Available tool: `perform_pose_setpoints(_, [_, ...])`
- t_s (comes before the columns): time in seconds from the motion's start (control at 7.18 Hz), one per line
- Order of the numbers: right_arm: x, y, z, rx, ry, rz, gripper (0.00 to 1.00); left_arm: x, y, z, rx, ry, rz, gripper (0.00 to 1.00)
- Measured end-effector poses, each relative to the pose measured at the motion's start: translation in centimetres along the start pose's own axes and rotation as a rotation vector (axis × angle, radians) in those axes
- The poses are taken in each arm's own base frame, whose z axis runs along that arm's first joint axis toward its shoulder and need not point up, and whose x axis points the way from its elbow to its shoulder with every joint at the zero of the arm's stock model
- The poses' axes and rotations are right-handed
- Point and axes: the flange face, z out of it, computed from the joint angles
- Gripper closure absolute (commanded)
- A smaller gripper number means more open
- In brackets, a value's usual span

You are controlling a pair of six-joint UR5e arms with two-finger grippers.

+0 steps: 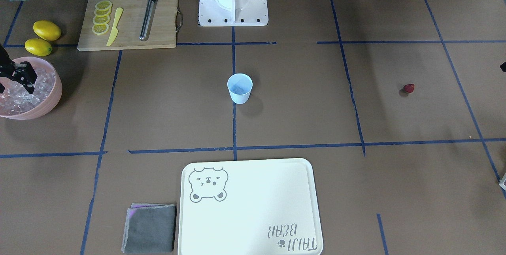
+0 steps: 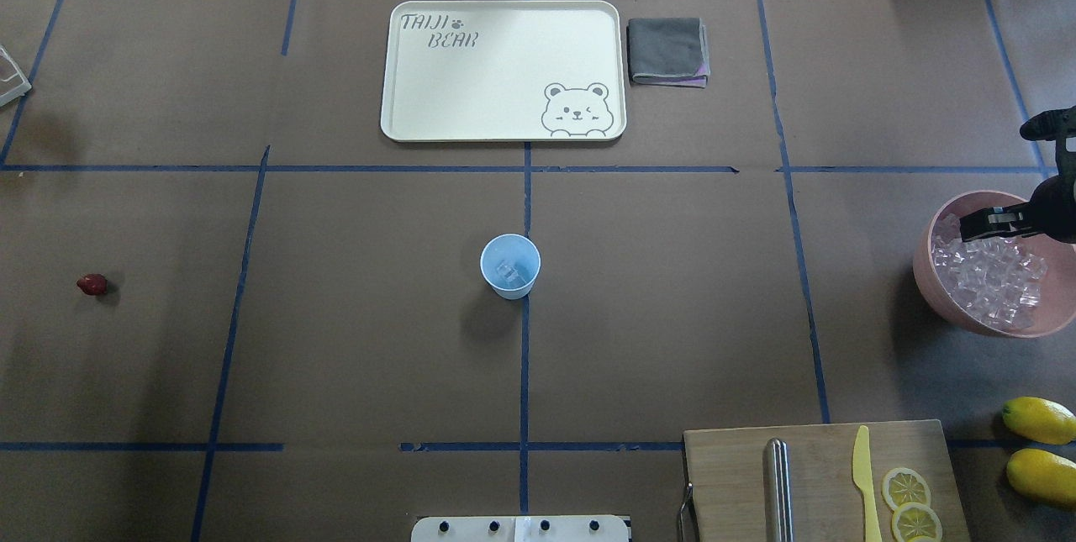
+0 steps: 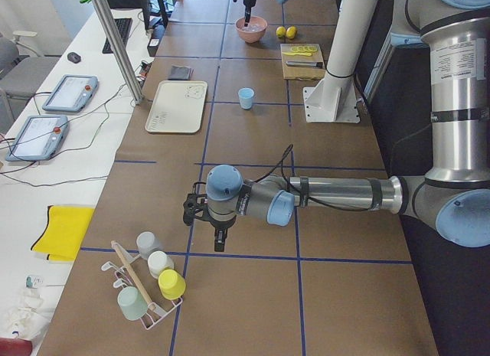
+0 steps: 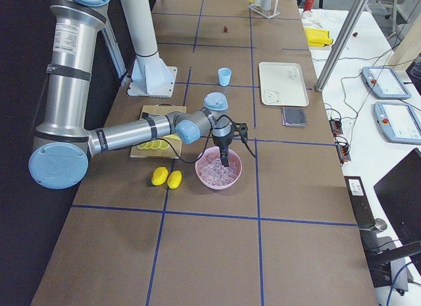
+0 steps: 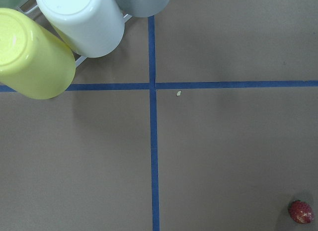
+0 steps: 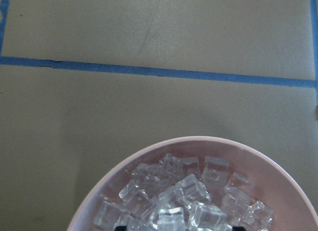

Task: Put ice and strawberries in cup
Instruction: 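Grasp a third batch of ice cubes with the right gripper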

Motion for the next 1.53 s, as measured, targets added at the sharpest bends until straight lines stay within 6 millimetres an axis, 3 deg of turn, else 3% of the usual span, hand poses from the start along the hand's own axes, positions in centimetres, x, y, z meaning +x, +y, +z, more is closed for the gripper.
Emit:
perform_pose_setpoints(0.84, [-0.6, 0.5, 1.6, -0.026, 0.003, -0.022, 0.37, 0.1, 0.0, 0.0, 0.001, 0.0, 0.002, 0.0])
perform_pose_setpoints(0.97, [-0.7, 0.3, 2.1, -0.029, 0.006, -0.024, 0.43, 0.0, 0.0, 0.0, 0.001, 0.0, 0.001, 0.0])
perform_pose_setpoints(1.11, [-0.9, 0.1, 2.3, -0.029, 0.005, -0.026, 0.54, 0.1, 0.0, -0.1, 0.002, 0.0, 0.002, 0.0])
perform_pose_setpoints(1.39, [-1.0, -0.1, 2.3, -0.026, 0.003, -0.026, 0.89, 0.1, 0.0, -0.1, 0.003, 0.001, 0.003, 0.0])
perform_pose_setpoints(1.53, [-1.0, 0.0, 2.2, -0.025, 0.002, -0.026, 0.98, 0.2, 0.0, -0.2, 0.003, 0.001, 0.002, 0.0])
